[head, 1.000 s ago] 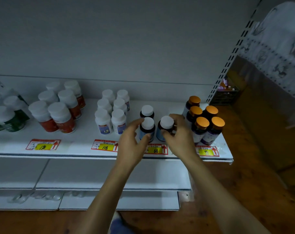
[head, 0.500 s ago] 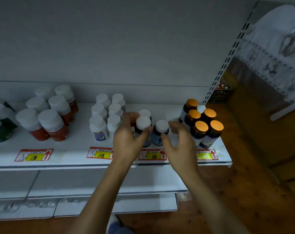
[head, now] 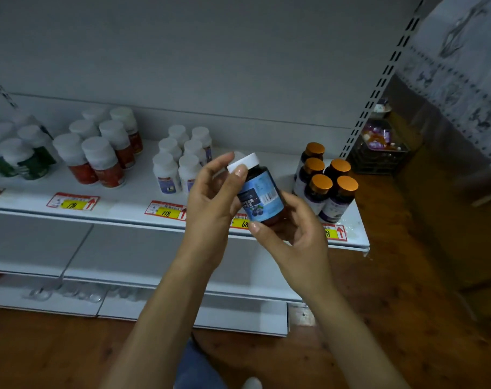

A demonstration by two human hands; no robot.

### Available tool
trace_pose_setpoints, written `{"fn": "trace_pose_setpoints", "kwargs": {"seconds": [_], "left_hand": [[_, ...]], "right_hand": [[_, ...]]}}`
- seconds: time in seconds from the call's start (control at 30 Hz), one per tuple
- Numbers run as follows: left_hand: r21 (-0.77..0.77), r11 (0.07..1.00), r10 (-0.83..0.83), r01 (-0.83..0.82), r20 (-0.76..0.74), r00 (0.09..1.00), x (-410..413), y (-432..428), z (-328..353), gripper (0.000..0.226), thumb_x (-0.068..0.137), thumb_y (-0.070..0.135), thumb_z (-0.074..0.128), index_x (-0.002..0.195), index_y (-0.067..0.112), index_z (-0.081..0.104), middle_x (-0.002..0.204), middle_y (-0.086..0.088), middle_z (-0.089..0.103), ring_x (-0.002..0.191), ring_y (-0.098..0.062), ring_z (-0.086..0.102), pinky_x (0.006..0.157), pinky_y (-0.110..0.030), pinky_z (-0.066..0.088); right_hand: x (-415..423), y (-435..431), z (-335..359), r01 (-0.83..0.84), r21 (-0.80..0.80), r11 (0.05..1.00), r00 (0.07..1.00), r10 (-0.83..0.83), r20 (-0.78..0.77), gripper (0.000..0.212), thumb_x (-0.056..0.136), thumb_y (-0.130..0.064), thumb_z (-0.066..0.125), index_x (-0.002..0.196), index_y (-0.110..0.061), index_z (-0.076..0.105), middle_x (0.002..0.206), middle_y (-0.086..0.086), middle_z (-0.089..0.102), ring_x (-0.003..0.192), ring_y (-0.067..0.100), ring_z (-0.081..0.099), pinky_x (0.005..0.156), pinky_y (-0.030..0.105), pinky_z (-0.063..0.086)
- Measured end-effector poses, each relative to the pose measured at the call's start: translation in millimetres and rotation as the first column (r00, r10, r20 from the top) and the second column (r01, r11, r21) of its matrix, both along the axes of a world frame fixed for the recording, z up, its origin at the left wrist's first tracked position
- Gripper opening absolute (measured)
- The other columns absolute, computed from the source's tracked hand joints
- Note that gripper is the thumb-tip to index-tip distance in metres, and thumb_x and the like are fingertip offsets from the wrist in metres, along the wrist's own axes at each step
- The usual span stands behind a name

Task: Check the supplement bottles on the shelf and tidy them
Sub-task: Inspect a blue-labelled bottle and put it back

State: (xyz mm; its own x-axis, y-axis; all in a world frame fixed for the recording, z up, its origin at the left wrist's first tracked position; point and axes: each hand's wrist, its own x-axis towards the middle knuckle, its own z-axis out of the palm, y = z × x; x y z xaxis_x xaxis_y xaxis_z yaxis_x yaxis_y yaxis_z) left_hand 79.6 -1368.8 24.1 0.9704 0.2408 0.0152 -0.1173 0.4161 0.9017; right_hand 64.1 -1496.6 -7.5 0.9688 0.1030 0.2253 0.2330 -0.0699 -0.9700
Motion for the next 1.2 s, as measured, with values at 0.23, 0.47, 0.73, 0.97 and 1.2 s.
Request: {"fn": "trace_pose_setpoints", "kwargs": {"seconds": [0.23, 0.47, 0.73, 0.97, 1.2], "left_hand": [[0.039, 0.998, -0.048, 0.051, -0.076, 0.996, -23, -22, 0, 0.059, 0.074, 0.037, 0.062, 0.131, 0.027, 0.051, 0.117, -0.001, 0.065, 0.105, -0.016, 0.066, 0.072, -0.026, 0.057], [0.138, 0.988, -0.052, 0.064, -0.094, 0.994, -28, -34, -5, 0.054, 0.081, 0.024, 0.068, 0.131, 0.024, 0.048, 0.109, -0.004, 0.069, 0.100, -0.017, 0.068, 0.081, -0.029, 0.057], [0.310, 0.944, -0.100, 0.113, -0.056, 0.993, -34, -34, -7, 0.066, 0.079, 0.013, 0.074, 0.135, 0.028, 0.042, 0.113, -0.004, 0.066, 0.099, -0.011, 0.067, 0.075, -0.019, 0.054], [0.093, 0.990, -0.089, 0.109, -0.193, 0.977, -30, -29, 3, 0.044, 0.087, 0.054, 0.046, 0.116, 0.024, 0.062, 0.105, -0.002, 0.073, 0.095, -0.012, 0.068, 0.083, -0.031, 0.050], [0.153, 0.973, -0.153, 0.175, -0.144, 0.978, -25, -32, 10, 0.025, 0.093, 0.031, 0.054, 0.105, 0.012, 0.066, 0.100, -0.011, 0.072, 0.090, -0.020, 0.068, 0.075, -0.029, 0.053]], "right_hand": [[-18, -10, -10, 0.225, -0.215, 0.950, 0.964, -0.185, 0.192, 0.062, 0.075, -0.022, 0.081, 0.129, -0.024, 0.049, 0.117, -0.006, 0.059, 0.104, 0.013, 0.061, 0.077, 0.025, 0.054], [-28, -11, -5, 0.230, -0.118, 0.966, 0.971, -0.218, 0.102, 0.059, 0.074, -0.023, 0.082, 0.124, -0.027, 0.051, 0.113, -0.008, 0.063, 0.103, 0.012, 0.063, 0.080, 0.031, 0.057], [-21, -7, 8, 0.208, 0.062, 0.976, 0.978, -0.207, -0.024, 0.051, 0.077, -0.006, 0.077, 0.115, -0.030, 0.053, 0.104, -0.017, 0.064, 0.091, -0.001, 0.064, 0.067, 0.015, 0.053], [-23, -18, 20, 0.122, 0.269, 0.955, 0.956, -0.040, -0.291, 0.036, 0.082, -0.018, 0.071, 0.115, -0.025, 0.059, 0.094, -0.001, 0.067, 0.051, 0.007, 0.058, 0.050, 0.019, 0.047], [-30, -18, 19, 0.048, 0.349, 0.936, 0.938, 0.078, -0.339, 0.050, 0.071, -0.036, 0.073, 0.116, -0.020, 0.058, 0.078, -0.003, 0.071, 0.050, 0.015, 0.057, 0.051, 0.024, 0.045]]}}
